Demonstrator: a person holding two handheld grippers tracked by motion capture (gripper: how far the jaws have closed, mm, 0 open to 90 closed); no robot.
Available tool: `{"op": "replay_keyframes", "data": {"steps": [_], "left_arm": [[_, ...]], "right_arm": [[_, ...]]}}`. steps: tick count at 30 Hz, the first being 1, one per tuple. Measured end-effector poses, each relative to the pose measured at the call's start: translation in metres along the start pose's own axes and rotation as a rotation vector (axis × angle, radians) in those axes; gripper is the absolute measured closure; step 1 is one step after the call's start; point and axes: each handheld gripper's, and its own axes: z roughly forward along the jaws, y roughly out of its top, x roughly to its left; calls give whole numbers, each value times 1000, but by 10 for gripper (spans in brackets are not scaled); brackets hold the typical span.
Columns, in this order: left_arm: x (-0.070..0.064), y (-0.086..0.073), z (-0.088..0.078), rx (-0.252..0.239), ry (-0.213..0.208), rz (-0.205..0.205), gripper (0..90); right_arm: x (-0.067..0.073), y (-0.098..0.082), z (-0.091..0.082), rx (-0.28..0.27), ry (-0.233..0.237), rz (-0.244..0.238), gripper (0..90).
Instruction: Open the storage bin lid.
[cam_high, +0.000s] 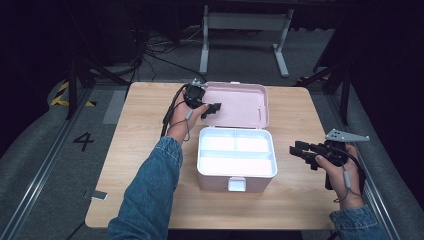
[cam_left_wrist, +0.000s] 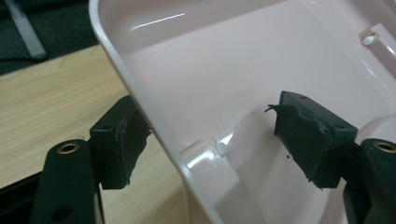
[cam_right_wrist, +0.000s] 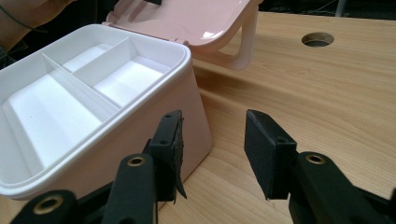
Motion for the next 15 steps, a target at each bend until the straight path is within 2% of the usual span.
{"op": "replay_keyframes", "data": {"steps": [9, 15], "left_arm": [[4, -5, 5, 48, -11, -53, 270], [5, -6, 5, 57, -12, -62, 272]], "right_arm": [[-1, 0, 0, 4, 1, 9, 574], [-1, 0, -1, -3, 2, 8, 568]]}}
